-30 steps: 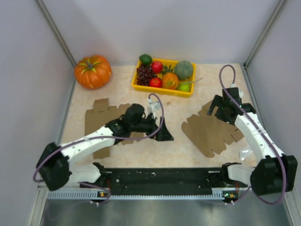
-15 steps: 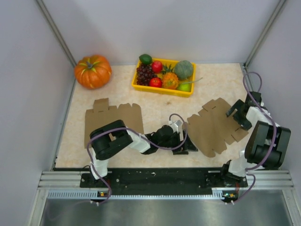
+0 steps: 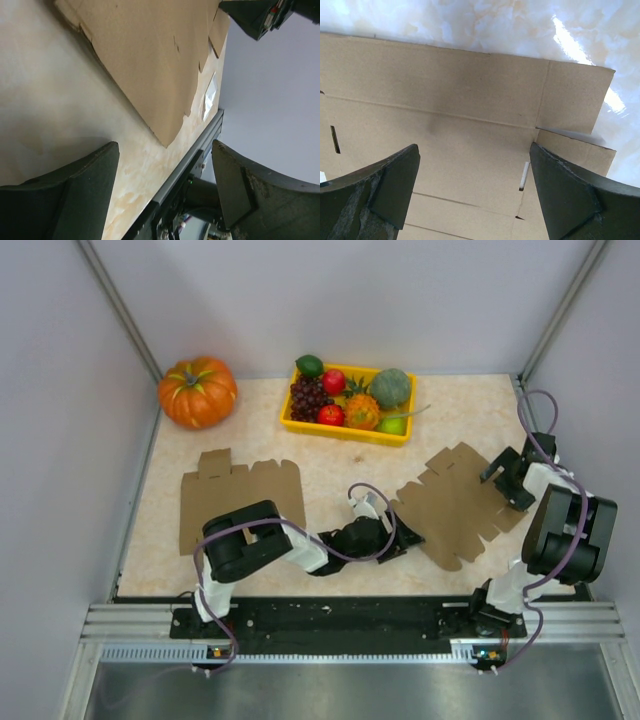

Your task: Fold the paper box

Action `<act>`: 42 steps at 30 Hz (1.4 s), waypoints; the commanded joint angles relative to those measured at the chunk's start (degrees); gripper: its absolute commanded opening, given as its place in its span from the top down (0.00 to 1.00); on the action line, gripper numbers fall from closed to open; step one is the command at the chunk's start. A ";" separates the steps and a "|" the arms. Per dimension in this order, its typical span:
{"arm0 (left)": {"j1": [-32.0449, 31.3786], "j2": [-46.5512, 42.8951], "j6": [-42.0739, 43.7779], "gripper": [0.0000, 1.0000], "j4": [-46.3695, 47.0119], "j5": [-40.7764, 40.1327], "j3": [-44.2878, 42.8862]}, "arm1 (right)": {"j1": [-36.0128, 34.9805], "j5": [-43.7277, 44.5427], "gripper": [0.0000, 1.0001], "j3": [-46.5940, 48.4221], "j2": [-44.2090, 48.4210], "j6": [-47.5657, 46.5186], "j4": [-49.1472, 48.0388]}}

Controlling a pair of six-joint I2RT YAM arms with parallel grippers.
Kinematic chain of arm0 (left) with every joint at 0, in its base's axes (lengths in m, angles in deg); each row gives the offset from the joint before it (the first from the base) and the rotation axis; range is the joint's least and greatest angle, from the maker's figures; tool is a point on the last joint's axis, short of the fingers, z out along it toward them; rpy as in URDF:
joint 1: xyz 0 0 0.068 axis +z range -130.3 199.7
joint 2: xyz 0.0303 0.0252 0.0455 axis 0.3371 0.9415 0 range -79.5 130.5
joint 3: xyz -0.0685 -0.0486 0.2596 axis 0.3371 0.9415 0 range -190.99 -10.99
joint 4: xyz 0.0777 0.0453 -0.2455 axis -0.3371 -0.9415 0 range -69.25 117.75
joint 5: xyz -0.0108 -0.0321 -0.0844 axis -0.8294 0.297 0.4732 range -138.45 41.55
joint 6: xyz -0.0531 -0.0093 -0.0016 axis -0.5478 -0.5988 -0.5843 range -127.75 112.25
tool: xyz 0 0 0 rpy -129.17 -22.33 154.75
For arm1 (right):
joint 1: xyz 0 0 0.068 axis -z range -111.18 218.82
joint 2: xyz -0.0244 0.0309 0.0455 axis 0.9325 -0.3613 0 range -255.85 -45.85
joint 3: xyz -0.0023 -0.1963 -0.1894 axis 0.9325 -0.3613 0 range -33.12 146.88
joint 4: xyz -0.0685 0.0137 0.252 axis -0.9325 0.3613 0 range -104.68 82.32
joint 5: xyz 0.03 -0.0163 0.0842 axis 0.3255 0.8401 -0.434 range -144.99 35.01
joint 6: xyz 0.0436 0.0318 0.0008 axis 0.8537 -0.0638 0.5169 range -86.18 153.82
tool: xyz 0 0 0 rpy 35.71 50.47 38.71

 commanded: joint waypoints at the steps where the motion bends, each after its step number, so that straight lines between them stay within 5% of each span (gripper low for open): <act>1: -0.08 3.63 -0.19 0.19 3.11 -10.54 -1.07 | 0.25 -5.23 0.10 -1.80 -2.69 2.61 -2.02; 13: 1.07 11.29 -2.39 0.22 11.17 -17.05 -5.56 | 0.25 -7.52 0.10 -3.91 -1.02 4.02 -2.54; 19: 3.35 6.90 3.40 0.67 19.99 -15.21 -0.73 | -1.07 -7.61 0.10 -5.49 1.52 2.00 -2.28; 25: 7.56 -6.89 9.99 0.88 12.71 -8.72 5.33 | -15.25 1.14 0.08 -5.86 16.53 -1.25 4.38; 27: 9.93 -13.39 10.44 1.00 7.36 -6.78 6.92 | -21.95 5.81 0.06 -4.63 23.19 -3.27 9.20; 29: 12.48 -20.74 10.61 1.00 4.28 -2.83 9.91 | -30.57 10.57 0.06 -2.95 27.69 -4.59 12.12; 33: 15.83 -36.93 11.30 1.00 -19.72 -0.17 12.20 | -40.59 1.81 0.04 -2.68 38.42 -9.85 13.98; 36: 15.39 -49.77 22.49 1.00 -35.85 -6.14 6.86 | -52.11 4.34 0.03 -1.81 44.06 -11.45 13.54; 38: 15.39 -56.09 23.54 1.00 -56.40 -15.06 0.18 | -61.83 7.58 0.01 1.43 45.03 -11.62 13.80; 42: 15.57 -61.22 23.97 1.00 -75.34 -22.76 -10.10 | -82.63 18.81 0.01 6.89 41.09 -13.55 11.61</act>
